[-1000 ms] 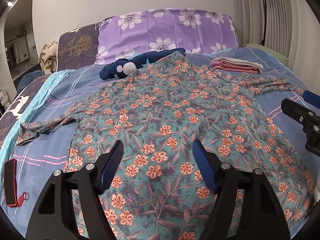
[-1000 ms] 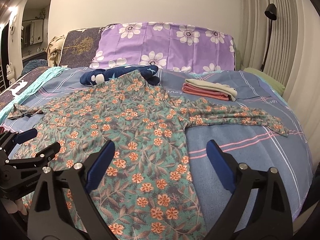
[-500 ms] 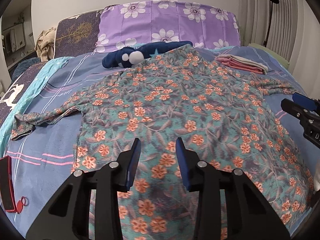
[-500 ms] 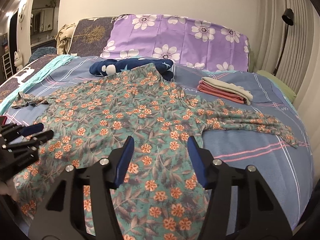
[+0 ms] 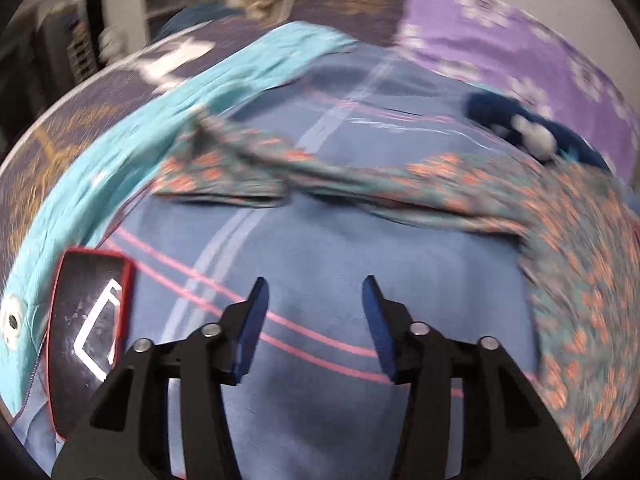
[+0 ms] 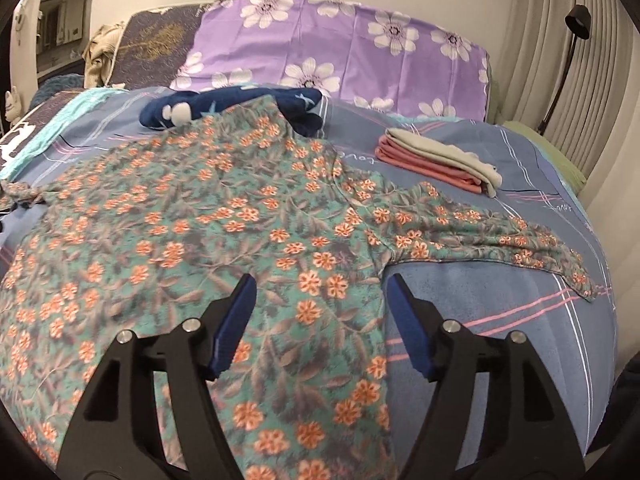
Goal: Fold small clothes
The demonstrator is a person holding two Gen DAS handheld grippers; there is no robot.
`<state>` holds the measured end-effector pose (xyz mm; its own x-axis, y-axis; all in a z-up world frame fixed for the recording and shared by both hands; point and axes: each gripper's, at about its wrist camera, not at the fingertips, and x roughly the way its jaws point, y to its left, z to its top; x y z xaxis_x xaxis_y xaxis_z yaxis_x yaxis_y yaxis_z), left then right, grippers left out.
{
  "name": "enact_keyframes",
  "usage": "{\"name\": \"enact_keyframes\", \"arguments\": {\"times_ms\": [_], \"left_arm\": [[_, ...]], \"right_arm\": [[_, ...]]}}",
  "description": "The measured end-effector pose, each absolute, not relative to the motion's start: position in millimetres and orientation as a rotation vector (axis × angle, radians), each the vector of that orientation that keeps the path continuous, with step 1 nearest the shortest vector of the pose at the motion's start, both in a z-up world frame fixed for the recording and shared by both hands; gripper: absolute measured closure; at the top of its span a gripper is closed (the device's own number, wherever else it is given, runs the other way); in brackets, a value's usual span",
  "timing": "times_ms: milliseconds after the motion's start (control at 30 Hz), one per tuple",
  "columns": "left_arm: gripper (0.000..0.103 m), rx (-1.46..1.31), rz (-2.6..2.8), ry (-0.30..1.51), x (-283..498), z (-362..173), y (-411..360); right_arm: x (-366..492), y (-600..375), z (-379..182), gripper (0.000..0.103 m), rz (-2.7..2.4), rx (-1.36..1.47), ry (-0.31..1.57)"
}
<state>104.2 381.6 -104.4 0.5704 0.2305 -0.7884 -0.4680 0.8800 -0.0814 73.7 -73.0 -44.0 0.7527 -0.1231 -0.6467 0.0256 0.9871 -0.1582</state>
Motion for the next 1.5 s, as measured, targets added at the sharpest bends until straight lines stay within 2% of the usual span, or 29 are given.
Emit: {"name": "enact_keyframes", "arguments": {"times_ms": [233, 367, 400, 433, 567, 767, 967, 1067, 1200, 1300, 1367, 1433, 1500], "left_arm": [[0.039, -0.578, 0.481, 0.834, 127, -116, 463], [0.041, -0.576, 0.566, 0.791, 148, -114, 482], [0.064, -0.547, 0.601, 0.799, 156, -118, 486], [0.099, -0.498, 0.639, 0.804, 163, -119, 488], [0.099, -0.43, 0.591, 0.788, 172, -97, 482], [0.099, -0.124, 0.47, 0.671, 183, 21, 424], [0.099, 0.138, 0.311, 0.579, 193, 128, 320], [0.099, 0.317, 0.237, 0.497, 190, 152, 252], [0.097, 0.534, 0.075, 0.405, 192, 154, 168], [0.095, 0.6, -0.063, 0.435, 201, 138, 113], [0.085, 0.655, -0.135, 0.476, 210, 115, 78], [0.07, 0.694, -0.172, 0.52, 218, 91, 47], [0.062, 0.693, -0.208, 0.549, 217, 75, 32]], "right_arm": [[94, -61, -53, 0.032, -0.074, -0.164, 0.735], [95, -52, -57, 0.031, -0.063, -0.194, 0.737], [95, -51, -58, 0.031, -0.061, -0.195, 0.737], [95, -52, -57, 0.031, -0.058, -0.191, 0.738], [93, -58, -52, 0.03, -0.064, -0.179, 0.722], [91, -71, -46, 0.028, -0.066, -0.156, 0.698], [82, -78, -45, 0.026, -0.039, -0.164, 0.676], [76, -87, -44, 0.025, -0.04, -0.153, 0.666], [71, -107, -44, 0.024, -0.06, -0.121, 0.663], [70, -121, -47, 0.024, -0.077, -0.101, 0.674], [68, -131, -50, 0.024, -0.088, -0.091, 0.683], [67, -140, -52, 0.024, -0.098, -0.084, 0.689], [66, -149, -54, 0.024, -0.108, -0.078, 0.695]]}}
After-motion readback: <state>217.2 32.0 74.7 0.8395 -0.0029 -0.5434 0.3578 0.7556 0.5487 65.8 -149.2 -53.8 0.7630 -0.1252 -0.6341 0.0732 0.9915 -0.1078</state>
